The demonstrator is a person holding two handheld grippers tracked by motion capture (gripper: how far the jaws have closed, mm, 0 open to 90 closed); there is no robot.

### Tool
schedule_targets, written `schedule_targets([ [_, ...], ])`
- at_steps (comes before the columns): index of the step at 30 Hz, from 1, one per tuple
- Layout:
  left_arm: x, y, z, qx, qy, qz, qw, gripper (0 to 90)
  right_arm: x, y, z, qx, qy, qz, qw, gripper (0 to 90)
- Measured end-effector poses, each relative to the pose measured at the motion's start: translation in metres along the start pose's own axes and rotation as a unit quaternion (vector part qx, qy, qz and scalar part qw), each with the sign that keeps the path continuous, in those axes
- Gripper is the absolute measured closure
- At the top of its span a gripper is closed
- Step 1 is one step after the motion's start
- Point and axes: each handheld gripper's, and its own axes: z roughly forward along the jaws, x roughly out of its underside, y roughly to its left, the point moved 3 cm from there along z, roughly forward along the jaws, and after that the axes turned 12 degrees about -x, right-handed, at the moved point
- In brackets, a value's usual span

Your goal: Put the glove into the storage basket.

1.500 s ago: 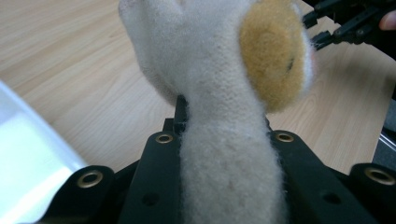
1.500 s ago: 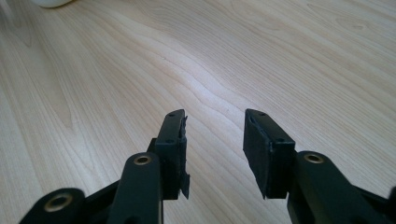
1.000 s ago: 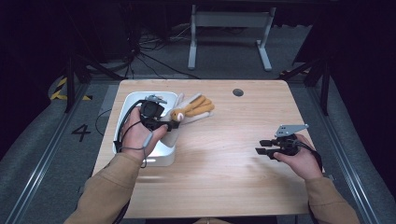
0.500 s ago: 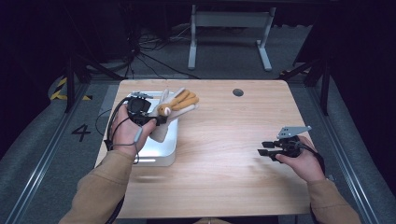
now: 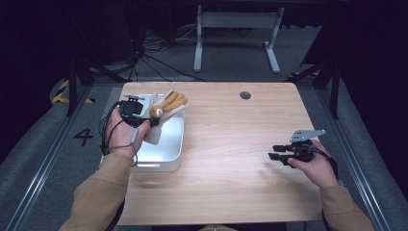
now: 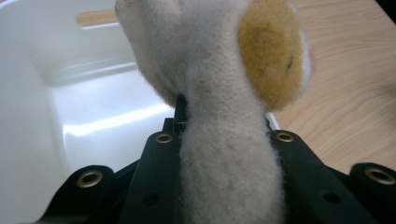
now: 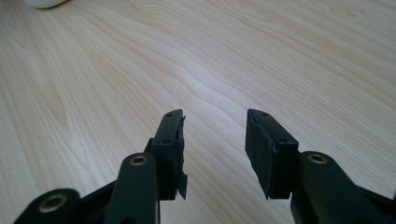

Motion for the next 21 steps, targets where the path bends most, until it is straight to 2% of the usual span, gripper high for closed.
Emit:
schedule_targets([
  [7, 0.006, 0.004, 0.004, -0.013, 0.000, -0.029, 0.9995, 74.9, 0.009, -0.009, 0.002, -0.011, -0.007, 0.020, 0.9997, 57.8],
  [14, 0.010, 0.009, 0.006, -0.031, 0.003, -0.042, 0.9986, 74.9, 0.008, -0.005, 0.007, -0.005, 0.005, 0.008, 0.9999, 57.4],
  [21, 0.014, 0.016, 0.013, -0.044, 0.013, -0.061, 0.9971, 74.8, 0.005, -0.001, 0.006, -0.001, 0.001, 0.001, 1.0000, 57.1],
])
